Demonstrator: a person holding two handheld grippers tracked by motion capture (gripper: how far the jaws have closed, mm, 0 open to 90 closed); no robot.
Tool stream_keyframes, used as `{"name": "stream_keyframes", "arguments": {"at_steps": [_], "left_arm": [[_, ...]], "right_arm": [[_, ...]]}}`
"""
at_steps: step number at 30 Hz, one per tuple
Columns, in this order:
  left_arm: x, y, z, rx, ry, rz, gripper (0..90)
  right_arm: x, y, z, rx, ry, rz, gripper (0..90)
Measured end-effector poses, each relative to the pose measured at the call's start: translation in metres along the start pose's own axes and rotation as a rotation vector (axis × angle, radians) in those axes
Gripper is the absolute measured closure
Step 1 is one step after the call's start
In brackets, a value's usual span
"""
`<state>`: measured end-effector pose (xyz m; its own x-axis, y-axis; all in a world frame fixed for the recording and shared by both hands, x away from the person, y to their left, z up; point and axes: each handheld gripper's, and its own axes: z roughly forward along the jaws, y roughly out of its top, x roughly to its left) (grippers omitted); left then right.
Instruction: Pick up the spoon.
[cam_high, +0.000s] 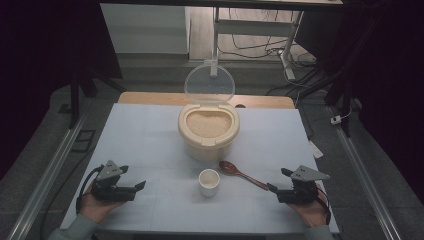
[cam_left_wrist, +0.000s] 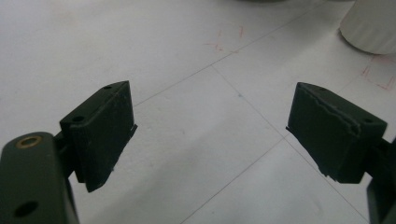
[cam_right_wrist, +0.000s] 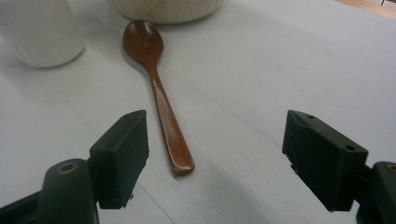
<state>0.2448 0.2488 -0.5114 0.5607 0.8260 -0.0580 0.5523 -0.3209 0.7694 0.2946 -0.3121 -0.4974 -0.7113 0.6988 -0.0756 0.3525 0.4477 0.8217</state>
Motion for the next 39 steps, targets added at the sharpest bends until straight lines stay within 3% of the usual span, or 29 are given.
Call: {"name": "stream_keyframes", "arguments": {"at_steps": [28, 39], "left_arm": [[0.0, -0.001, 0.0, 0.006, -0.002, 0.014, 14.8], [-0.001, 0.0, 0.001, 0.01, -0.006, 0.018, 15.4]], "right_arm": [[0.001, 0.003, -0.003, 0.005, 0.013, 0.006, 26.3], [0.005, 0.012, -0.005, 0.021, 0.024, 0.007, 27.6]]}}
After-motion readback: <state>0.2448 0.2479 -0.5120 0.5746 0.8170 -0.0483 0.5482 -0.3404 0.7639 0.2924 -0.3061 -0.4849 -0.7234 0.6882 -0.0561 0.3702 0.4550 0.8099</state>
